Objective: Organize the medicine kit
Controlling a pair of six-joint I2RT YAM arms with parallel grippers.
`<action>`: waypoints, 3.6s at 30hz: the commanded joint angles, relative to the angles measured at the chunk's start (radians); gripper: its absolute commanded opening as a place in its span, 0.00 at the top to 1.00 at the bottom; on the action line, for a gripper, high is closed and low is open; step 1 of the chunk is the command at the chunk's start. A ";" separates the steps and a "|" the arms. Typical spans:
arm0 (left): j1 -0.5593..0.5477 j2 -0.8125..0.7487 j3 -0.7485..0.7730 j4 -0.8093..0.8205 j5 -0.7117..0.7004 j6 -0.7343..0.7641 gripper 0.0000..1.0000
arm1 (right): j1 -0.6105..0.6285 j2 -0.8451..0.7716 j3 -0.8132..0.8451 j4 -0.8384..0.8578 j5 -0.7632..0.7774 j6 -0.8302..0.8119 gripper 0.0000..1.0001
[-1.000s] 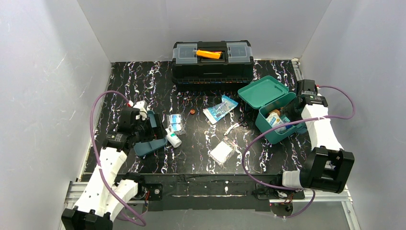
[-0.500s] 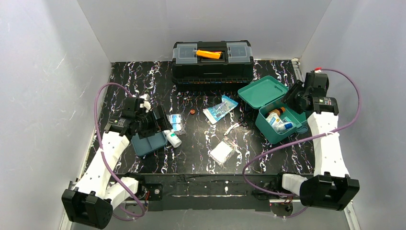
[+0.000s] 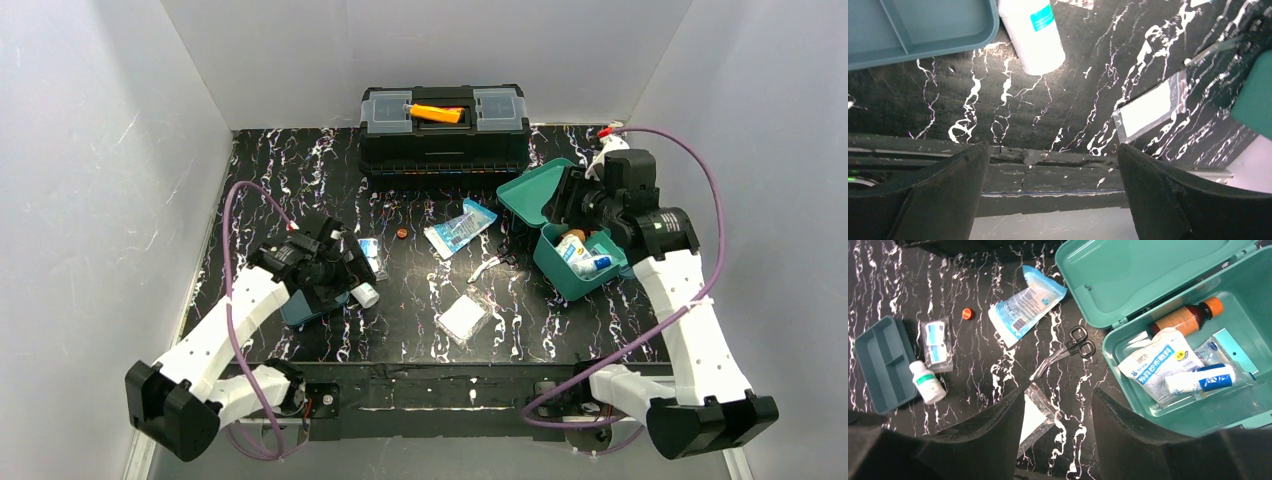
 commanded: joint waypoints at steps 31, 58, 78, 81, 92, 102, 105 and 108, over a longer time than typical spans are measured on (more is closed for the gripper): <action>-0.074 0.488 0.086 0.074 -0.150 -0.275 0.08 | 0.141 -0.232 -0.217 0.002 -0.123 -0.038 0.43; 0.004 0.503 0.105 0.111 -0.093 -0.088 0.82 | 0.161 -0.224 -0.272 0.006 -0.109 -0.021 0.46; 0.191 0.306 0.188 -0.063 -0.144 0.217 0.86 | 0.182 -0.268 -0.307 -0.018 -0.101 0.031 0.47; 0.194 0.312 0.147 -0.043 -0.136 0.224 0.86 | 0.186 -0.263 -0.308 -0.018 -0.100 0.035 0.47; 0.210 0.357 0.027 0.045 -0.161 0.236 0.89 | 0.206 -0.253 -0.330 -0.012 -0.092 0.043 0.47; 0.242 0.444 0.045 0.066 -0.175 0.272 0.89 | 0.223 -0.242 -0.350 0.001 -0.083 0.054 0.47; 0.249 0.451 0.032 0.082 -0.163 0.274 0.89 | 0.228 -0.240 -0.354 0.006 -0.078 0.053 0.47; 0.248 0.459 0.021 0.091 -0.152 0.269 0.90 | 0.230 -0.230 -0.358 0.008 -0.078 0.053 0.47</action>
